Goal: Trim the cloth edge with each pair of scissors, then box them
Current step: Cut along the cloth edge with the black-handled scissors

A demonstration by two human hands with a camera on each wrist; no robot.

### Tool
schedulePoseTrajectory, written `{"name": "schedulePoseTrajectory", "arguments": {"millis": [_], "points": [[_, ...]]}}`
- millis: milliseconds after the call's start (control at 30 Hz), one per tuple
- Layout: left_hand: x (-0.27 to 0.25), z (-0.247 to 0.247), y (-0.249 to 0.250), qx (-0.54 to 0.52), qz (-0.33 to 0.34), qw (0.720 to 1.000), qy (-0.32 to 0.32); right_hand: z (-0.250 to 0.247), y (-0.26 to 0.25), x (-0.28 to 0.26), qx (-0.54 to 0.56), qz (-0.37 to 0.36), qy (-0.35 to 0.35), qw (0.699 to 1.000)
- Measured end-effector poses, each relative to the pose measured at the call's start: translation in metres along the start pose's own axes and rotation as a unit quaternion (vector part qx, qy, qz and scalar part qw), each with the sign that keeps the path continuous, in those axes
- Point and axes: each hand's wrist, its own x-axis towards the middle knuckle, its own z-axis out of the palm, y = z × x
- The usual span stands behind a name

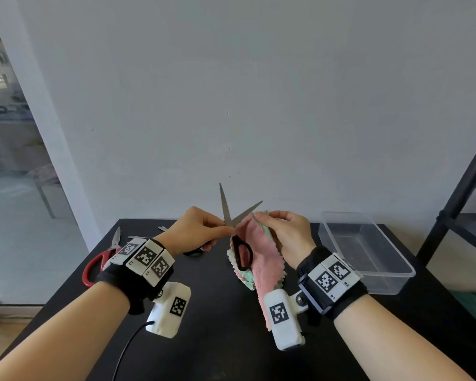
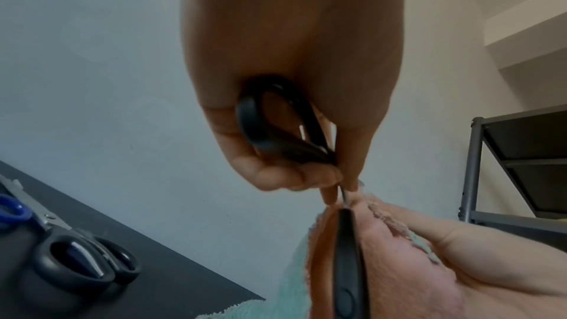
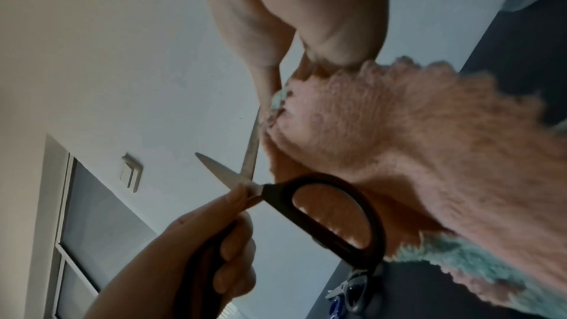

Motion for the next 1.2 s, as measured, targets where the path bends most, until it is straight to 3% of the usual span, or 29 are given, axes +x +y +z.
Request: {"name": "schedulePoseTrajectory", "arguments": {"millis": [133, 433, 667, 867, 1033, 1067, 1133, 1200], "points": [[-0.002, -0.004, -0.001, -0.014, 0.004, 1.0, 0.014, -0.004, -0.001, 0.005, 0.055, 0.0, 0.054, 0.997], [-0.002, -0.003, -0.005, -0.016, -0.004, 0.999, -0.05, 0.013, -0.003, -0.008, 0.034, -0.003, -0.065, 0.997], [-0.001, -0.002, -0.007, 0.071, 0.026, 0.997, -0.029, 0.017, -0.003, -0.002, 0.008, -0.011, -0.003, 1.0], [-0.001, 0.011, -0.009, 0.235, 0.103, 0.965, 0.061, 0.018, -0.004, -0.004, 0.015, -0.027, 0.027, 0.999], [-0.007, 0.009, -0.011, 0.214, 0.188, 0.942, 0.174, 0.016, -0.003, -0.001, 0.038, -0.012, 0.05, 0.998], [-0.007, 0.008, -0.009, 0.186, 0.166, 0.958, 0.142, 0.015, -0.003, -0.001, 0.048, -0.008, 0.053, 0.997], [-0.007, 0.008, -0.005, 0.108, 0.035, 0.994, -0.008, 0.015, -0.003, 0.0, 0.063, -0.003, 0.055, 0.996], [-0.003, 0.011, -0.008, 0.028, -0.064, 0.994, -0.088, 0.017, -0.003, -0.001, 0.072, -0.006, 0.056, 0.996]]}}
